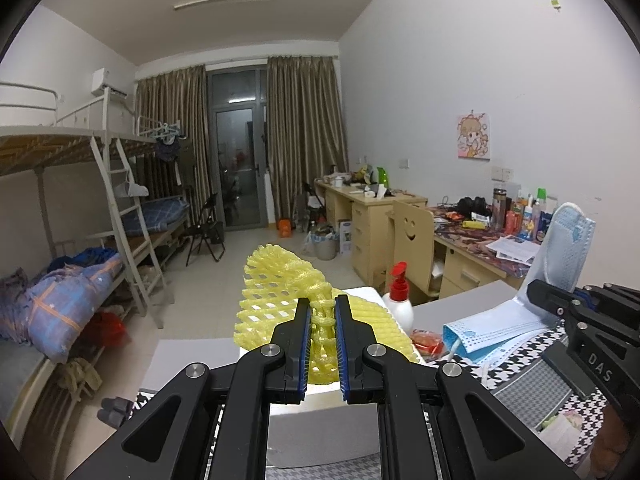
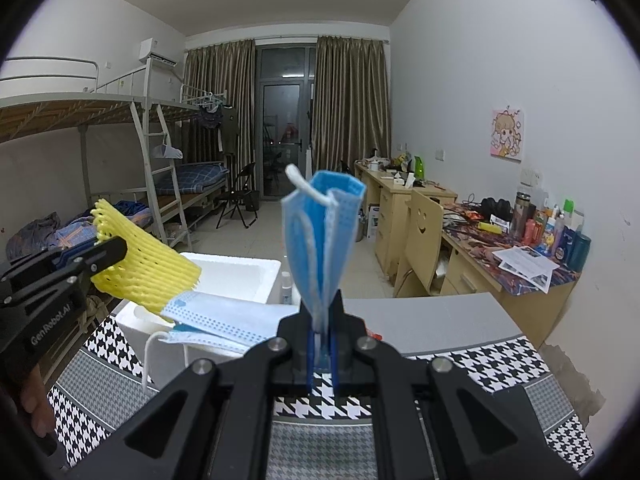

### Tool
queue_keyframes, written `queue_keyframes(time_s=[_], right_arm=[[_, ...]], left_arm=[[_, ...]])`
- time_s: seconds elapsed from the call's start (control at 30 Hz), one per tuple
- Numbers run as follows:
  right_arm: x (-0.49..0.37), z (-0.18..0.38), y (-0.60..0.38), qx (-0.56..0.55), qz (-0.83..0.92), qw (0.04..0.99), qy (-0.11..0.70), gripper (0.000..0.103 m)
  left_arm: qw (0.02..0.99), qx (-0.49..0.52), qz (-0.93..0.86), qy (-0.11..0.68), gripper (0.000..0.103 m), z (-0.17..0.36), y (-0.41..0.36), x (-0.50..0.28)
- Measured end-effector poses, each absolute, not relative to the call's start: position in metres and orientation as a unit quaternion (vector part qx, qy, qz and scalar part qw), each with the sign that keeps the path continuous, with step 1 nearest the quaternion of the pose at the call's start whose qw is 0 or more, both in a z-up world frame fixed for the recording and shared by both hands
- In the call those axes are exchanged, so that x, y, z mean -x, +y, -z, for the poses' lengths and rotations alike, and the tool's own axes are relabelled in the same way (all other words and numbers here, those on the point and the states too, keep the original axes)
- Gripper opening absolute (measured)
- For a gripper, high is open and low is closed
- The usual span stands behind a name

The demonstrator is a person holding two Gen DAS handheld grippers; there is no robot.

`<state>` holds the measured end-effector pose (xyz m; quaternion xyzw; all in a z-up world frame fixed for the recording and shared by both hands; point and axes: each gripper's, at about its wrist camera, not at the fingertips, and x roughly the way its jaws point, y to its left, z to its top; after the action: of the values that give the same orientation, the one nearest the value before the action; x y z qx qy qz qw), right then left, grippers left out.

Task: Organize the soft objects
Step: 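Carry the yellow net and blue mask over the white foam box with both tools, then open the left tool to drop the yellow net into the foam box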

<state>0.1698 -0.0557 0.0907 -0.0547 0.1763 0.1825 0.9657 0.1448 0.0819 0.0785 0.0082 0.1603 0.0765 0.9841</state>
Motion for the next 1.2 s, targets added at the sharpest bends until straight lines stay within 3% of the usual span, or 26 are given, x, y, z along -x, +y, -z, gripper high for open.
queue_keyframes(time_s=[1.2], right_arm=[[-0.222, -0.084, -0.026, 0.071, -0.167, 0.959, 0.216, 0.009]], left_arm=[[0.966, 0.012, -0.059, 0.252, 0.013, -0.046, 0.113, -0.229]])
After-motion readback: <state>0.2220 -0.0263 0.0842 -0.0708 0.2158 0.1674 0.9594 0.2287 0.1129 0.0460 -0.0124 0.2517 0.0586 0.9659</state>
